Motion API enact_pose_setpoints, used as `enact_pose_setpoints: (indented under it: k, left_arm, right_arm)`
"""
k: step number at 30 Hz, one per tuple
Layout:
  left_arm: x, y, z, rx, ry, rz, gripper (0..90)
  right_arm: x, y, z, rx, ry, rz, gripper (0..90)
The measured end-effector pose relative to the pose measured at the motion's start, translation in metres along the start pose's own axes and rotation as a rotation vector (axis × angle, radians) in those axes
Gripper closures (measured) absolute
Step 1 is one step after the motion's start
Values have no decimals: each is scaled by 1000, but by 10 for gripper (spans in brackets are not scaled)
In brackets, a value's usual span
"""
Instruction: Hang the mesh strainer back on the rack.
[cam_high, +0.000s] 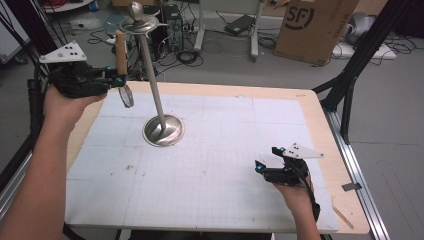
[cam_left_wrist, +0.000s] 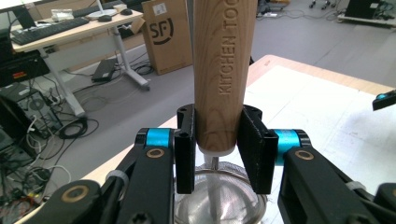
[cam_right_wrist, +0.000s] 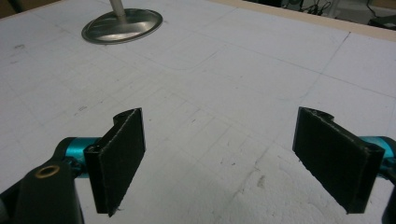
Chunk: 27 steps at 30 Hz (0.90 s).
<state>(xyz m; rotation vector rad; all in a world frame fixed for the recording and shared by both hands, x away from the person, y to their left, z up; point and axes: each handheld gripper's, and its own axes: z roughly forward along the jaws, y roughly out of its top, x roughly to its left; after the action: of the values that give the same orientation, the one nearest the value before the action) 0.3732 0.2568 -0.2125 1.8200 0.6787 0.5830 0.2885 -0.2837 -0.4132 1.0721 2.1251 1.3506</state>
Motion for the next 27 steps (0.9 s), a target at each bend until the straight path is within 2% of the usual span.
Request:
enact_pose_setpoints:
  k: [10, 12, 16, 20, 27]
  left_arm:
    - [-3, -1, 10, -5, 3, -13, 669]
    - [-3, -2, 12, 8, 7, -25, 585]
    - [-3, -6, 11, 8, 12, -43, 518]
    - [-3, -10, 9, 10, 20, -51, 480]
    - [-8, -11, -1, 7, 20, -34, 436]
  right_arm:
    - [0, 0, 0, 1, -2, -1, 159]
    - [0, 0, 0, 1, -3, -3, 159]
    - [-1, -1, 0, 1, -3, -2, 159]
    - [0, 0, 0, 4, -2, 1, 159]
    - [0, -1, 1, 7, 0, -3, 159]
